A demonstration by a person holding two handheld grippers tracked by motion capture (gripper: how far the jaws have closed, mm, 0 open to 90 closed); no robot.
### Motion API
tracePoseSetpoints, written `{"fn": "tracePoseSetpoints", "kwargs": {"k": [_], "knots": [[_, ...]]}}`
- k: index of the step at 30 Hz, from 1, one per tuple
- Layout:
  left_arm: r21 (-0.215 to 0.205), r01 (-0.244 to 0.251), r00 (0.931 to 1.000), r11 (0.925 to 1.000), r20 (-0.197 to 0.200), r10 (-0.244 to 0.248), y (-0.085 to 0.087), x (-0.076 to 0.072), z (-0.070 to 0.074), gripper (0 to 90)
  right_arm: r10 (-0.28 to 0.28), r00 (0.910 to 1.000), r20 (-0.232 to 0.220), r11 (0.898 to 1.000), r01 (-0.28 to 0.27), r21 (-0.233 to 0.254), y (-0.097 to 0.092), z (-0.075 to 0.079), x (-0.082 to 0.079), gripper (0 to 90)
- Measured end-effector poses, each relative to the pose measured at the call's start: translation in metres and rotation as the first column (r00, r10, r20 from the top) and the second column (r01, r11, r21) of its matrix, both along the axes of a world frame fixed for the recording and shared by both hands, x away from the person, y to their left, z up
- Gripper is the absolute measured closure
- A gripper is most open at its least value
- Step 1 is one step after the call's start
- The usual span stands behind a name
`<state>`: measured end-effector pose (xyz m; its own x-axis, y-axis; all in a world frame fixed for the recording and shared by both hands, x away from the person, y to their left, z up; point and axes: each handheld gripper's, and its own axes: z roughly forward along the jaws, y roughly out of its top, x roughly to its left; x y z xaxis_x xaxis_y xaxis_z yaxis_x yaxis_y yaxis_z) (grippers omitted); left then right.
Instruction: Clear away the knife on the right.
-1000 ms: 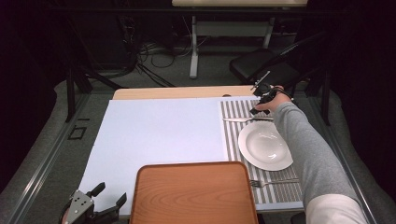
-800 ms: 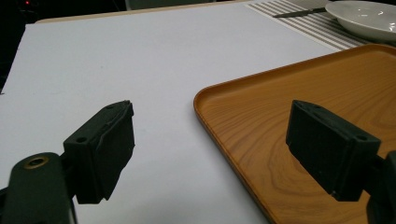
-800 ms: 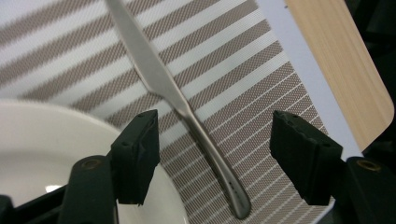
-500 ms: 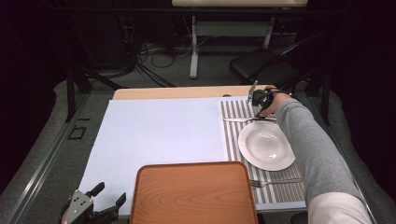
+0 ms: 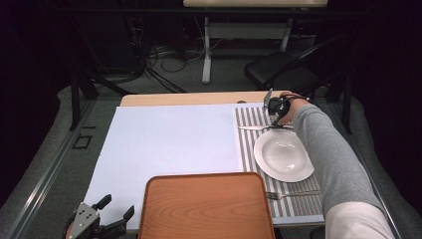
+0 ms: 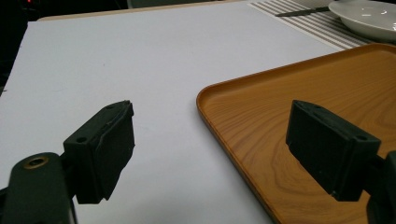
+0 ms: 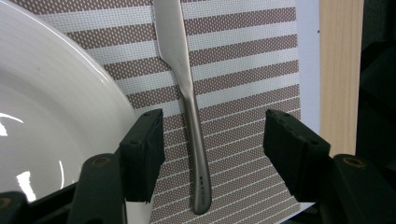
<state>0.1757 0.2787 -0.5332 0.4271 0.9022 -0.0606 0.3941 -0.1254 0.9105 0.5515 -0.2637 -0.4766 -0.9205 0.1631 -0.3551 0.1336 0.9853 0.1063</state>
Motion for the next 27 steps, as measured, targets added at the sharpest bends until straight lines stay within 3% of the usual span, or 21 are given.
{"fn": "tracePoseSetpoints", "kwargs": {"k": [5, 6, 10, 14, 15, 16, 18, 19, 20, 21, 22, 23, 25, 26, 27], "knots": [[0.0, -0.005, 1.0, 1.0, -0.002, 0.005, 0.001, 0.0, -0.001, 15.5, -0.001, 1.0, 0.004, 1.0, 0.001, -0.019, 0.001, -0.004, 0.001, 41.4], [-0.001, -0.012, 0.9999, 0.9999, -0.005, 0.012, 0.002, 0.0, -0.001, 15.6, 0.034, 0.9994, -0.005, 0.999, -0.035, -0.024, 0.003, -0.007, 0.004, 43.7], [-0.005, -0.018, 0.9998, 0.9998, -0.005, 0.018, 0.004, 0.0, -0.002, 15.6, 0.058, 0.9981, -0.021, 0.998, -0.059, -0.036, 0.007, -0.01, 0.005, 49.1], [-0.003, -0.022, 0.9997, 0.9997, -0.006, 0.022, 0.005, 0.0, -0.002, 15.6, 0.103, 0.9942, -0.031, 0.992, -0.105, -0.073, 0.01, -0.015, 0.009, 55.8], [-0.002, -0.026, 0.9996, 0.9997, -0.007, 0.026, 0.005, 0.0, -0.003, 15.6, 0.08, 0.9957, -0.047, 0.993, -0.084, -0.086, 0.01, -0.015, 0.008, 56.7], [-0.003, -0.027, 0.9996, 0.9996, -0.007, 0.027, 0.005, 0.0, -0.003, 15.6, 0.087, 0.9954, -0.041, 0.993, -0.09, -0.078, 0.01, -0.018, 0.008, 58.1], [-0.003, -0.026, 0.9996, 0.9996, -0.007, 0.026, 0.006, 0.0, -0.003, 15.6, 0.098, 0.993, -0.067, 0.988, -0.105, -0.114, 0.012, -0.018, 0.011, 59.8], [-0.003, -0.028, 0.9996, 0.9996, -0.007, 0.028, 0.006, 0.0, -0.003, 15.6, 0.098, 0.9941, -0.045, 0.993, -0.101, -0.068, 0.01, -0.024, 0.01, 61.3], [-0.003, -0.029, 0.9996, 0.9996, -0.007, 0.029, 0.007, 0.0, -0.003, 15.6, 0.122, 0.9925, 0.005, 0.992, -0.122, 0.015, 0.008, -0.033, 0.011, 62.7], [-0.003, -0.029, 0.9996, 0.9996, -0.007, 0.029, 0.007, 0.0, -0.003, 15.6, 0.122, 0.9925, 0.005, 0.992, -0.122, 0.015, 0.008, -0.033, 0.011, 62.7], [-0.004, -0.034, 0.9994, 0.9994, -0.006, 0.034, 0.007, 0.0, -0.003, 15.6, 0.114, 0.992, -0.055, 0.99, -0.118, -0.082, 0.011, -0.029, 0.012, 64.5], [-0.004, -0.036, 0.9993, 0.9993, -0.007, 0.036, 0.007, 0.0, -0.003, 15.5, 0.106, 0.9914, -0.077, 0.987, -0.114, -0.114, 0.012, -0.027, 0.012, 65.3], [-0.003, -0.037, 0.9993, 0.9993, -0.006, 0.037, 0.007, 0.0, -0.003, 15.6, 0.121, 0.9892, -0.082, 0.985, -0.13, -0.112, 0.013, -0.029, 0.014, 65.9], [-0.004, -0.038, 0.9993, 0.9993, -0.006, 0.038, 0.007, 0.0, -0.003, 15.5, 0.101, 0.9923, -0.072, 0.989, -0.108, -0.099, 0.013, -0.032, 0.013, 66.4], [-0.004, -0.038, 0.9993, 0.9993, -0.008, 0.038, 0.007, -0.001, -0.003, 15.6, 0.124, 0.9912, -0.047, 0.99, -0.127, -0.061, 0.011, -0.036, 0.014, 66.8]]}}
